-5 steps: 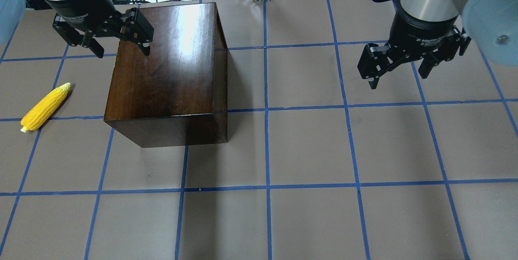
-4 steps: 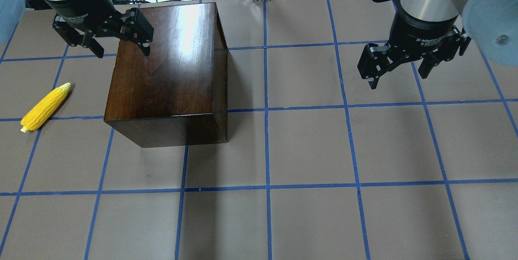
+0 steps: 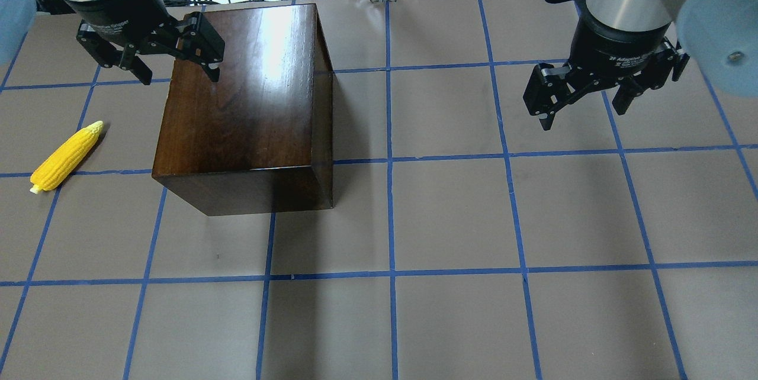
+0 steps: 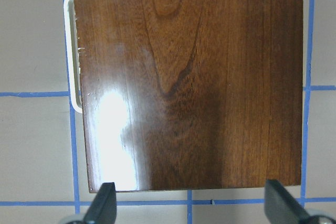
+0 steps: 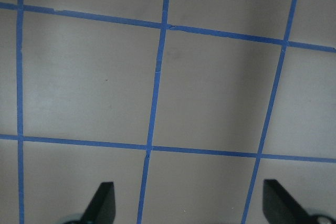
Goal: Open drawer and put corn inside
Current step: 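Raise the left gripper off the cabinet top and move it outward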
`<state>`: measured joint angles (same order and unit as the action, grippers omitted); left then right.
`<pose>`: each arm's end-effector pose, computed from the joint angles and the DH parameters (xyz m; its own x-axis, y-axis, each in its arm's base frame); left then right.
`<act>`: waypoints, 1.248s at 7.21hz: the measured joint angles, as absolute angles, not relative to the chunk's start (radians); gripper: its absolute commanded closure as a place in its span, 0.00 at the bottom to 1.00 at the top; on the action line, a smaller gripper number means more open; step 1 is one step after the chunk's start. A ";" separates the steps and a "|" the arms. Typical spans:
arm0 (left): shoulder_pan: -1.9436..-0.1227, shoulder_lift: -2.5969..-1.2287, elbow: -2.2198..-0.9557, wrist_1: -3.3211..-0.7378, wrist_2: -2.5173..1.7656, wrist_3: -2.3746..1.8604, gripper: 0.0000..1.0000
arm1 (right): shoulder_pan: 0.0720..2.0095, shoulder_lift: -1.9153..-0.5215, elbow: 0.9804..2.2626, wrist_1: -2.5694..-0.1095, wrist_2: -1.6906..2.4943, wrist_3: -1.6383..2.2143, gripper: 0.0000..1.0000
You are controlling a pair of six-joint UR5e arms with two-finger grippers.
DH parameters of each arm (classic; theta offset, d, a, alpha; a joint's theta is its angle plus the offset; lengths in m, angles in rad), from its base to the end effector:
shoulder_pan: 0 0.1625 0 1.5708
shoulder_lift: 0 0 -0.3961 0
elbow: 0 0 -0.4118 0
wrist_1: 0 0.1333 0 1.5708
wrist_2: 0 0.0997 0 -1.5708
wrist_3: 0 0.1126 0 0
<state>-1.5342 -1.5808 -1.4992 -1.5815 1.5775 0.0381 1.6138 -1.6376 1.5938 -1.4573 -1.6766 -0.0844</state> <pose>-0.1134 -0.5248 0.4765 -1.0000 0.0011 -0.0086 0.0015 0.9987 -0.0506 0.1418 -0.4710 0.4571 -0.9860 -0.1339 0.0991 -0.1265 0.9889 0.0783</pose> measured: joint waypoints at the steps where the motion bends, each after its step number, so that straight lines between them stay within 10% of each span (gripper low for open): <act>1: -1.535 -1.580 -1.499 -1.582 1.577 0.038 0.00 | 1.614 -1.638 1.594 -1.457 -1.677 -0.084 0.00; 9: -1.330 -1.593 -1.487 -1.593 1.582 0.185 0.00 | 1.614 -1.637 1.594 -1.457 -1.677 -0.084 0.00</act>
<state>-1.3302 -1.5932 -1.4868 -1.5935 1.5819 0.1852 1.6137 -1.6375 1.5938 -1.4573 -1.6766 -0.0844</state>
